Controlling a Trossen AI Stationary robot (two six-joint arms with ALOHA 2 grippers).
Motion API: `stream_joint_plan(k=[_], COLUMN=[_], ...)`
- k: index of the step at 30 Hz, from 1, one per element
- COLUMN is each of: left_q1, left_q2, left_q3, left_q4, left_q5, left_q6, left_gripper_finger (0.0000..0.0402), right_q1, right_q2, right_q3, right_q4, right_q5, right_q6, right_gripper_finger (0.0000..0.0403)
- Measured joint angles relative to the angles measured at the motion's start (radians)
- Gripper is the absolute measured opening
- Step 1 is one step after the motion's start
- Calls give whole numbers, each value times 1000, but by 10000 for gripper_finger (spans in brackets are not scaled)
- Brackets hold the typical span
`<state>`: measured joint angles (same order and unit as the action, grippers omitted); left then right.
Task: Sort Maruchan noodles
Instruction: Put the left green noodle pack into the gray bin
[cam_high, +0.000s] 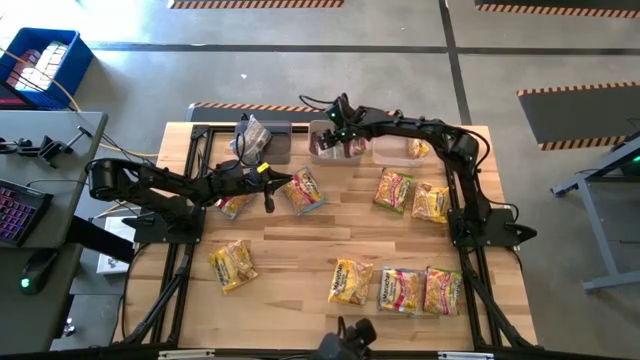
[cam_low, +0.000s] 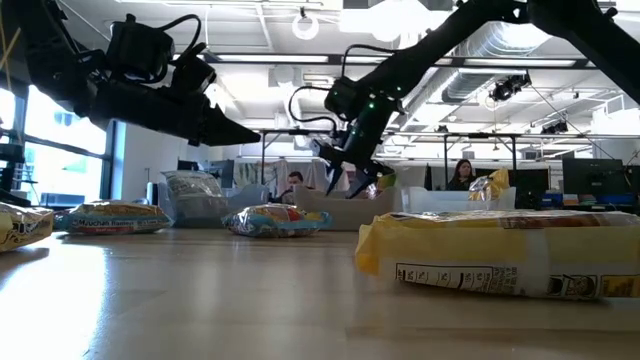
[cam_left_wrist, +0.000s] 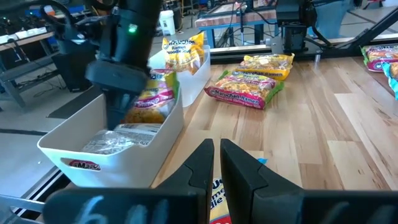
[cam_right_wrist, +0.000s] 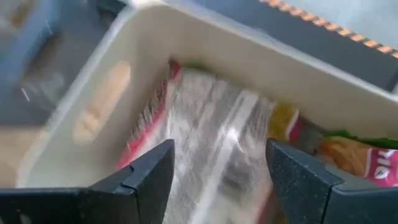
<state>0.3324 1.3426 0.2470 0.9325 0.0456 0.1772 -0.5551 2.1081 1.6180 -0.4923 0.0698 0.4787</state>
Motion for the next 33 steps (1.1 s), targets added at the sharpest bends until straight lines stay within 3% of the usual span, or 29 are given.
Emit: stream_joint_plan(k=[6, 13, 22, 29, 33], left_q1=[0, 0, 0, 0, 0], left_q2=[0, 0, 0, 0, 0], left_q3=[0, 0, 0, 0, 0], left_q4=[-1, 0, 0, 0, 0], left_q5=[0, 0, 2, 2, 2], left_q6=[0, 1, 1, 1, 2], left_gripper_finger=[19, 19, 19, 19, 19], right_q1=[60, 37, 75, 67, 65], right_q2=[-5, 38, 108, 148, 156], right_q3=[125, 134, 135, 139, 139], right_q4=[-80, -93, -67, -64, -52], right_q5=[69, 67, 59, 34, 39], right_q6=[-104, -123, -458, -456, -460], right_gripper_finger=[236, 236, 236, 229, 191])
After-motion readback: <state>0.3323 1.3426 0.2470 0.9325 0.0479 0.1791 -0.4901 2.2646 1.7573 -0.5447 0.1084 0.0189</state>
